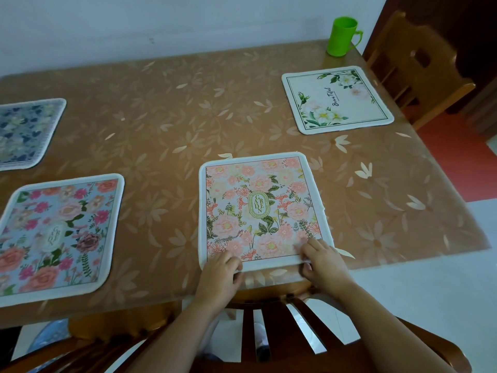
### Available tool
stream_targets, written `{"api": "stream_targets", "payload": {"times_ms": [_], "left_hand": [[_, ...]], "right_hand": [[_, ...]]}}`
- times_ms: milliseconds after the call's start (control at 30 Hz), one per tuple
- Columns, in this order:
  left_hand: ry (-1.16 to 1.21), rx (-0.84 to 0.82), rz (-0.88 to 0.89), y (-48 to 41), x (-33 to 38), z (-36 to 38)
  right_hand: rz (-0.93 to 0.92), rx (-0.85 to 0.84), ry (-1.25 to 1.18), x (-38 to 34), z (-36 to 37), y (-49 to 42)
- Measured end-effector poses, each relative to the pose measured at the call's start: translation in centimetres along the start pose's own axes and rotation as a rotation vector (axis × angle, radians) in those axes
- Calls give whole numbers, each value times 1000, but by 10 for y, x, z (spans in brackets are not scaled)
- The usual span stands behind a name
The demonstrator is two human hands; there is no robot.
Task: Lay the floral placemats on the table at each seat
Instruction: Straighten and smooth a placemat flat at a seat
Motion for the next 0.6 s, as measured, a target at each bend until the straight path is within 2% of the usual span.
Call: {"api": "stream_targets", "payload": {"times_ms": [600], "left_hand": [[8, 9, 2, 0, 3, -1]], "right_hand": [[13, -4, -6, 3, 1, 1]]}}
Point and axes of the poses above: each hand's wrist, its own y-axis away from the middle knuckle, its own z-axis out of the palm, x = y × z, the point moved 5 cm from there along -y, towards the middle knuckle, and after that the axes turned 4 degrees about -y, right-handed, at the moved point
